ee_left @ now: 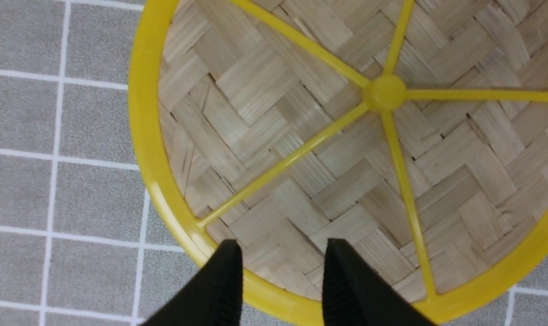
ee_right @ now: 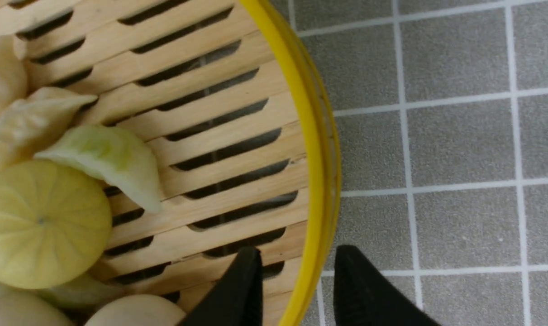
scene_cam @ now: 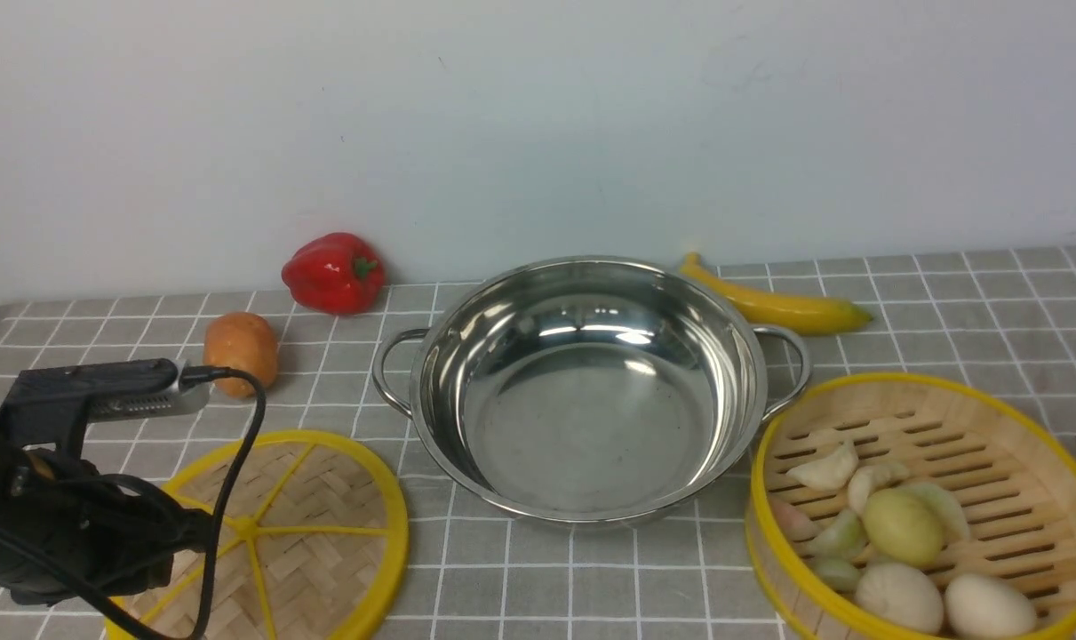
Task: Place the steamer in the pot on the grey tablecloth, and put the lid on the steamer.
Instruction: 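Reach for and grasp the rim of the bamboo steamer holding the buns with the right gripper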
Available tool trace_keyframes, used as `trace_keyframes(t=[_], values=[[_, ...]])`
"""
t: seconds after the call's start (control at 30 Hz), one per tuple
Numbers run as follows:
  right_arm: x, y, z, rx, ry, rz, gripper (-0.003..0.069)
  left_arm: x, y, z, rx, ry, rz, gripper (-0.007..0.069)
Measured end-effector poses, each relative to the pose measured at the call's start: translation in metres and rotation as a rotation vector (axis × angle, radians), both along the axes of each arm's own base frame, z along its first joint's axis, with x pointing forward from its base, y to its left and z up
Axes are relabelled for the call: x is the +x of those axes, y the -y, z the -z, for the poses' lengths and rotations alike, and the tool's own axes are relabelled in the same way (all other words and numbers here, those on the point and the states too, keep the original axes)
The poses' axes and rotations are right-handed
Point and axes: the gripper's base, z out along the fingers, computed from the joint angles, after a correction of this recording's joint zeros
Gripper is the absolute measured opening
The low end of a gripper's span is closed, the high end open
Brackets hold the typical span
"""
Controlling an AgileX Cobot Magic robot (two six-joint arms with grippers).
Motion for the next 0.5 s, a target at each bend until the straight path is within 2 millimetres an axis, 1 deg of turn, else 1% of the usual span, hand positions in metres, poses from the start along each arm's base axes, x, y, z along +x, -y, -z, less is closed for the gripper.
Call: trace_keyframes(t=[0.5], values=[[0.017, 0.004, 0.029, -0.009, -0.027, 0.013, 0.0243, 0.002, 0.0, -0.001, 0.0, 0.025, -0.003, 0.0243]])
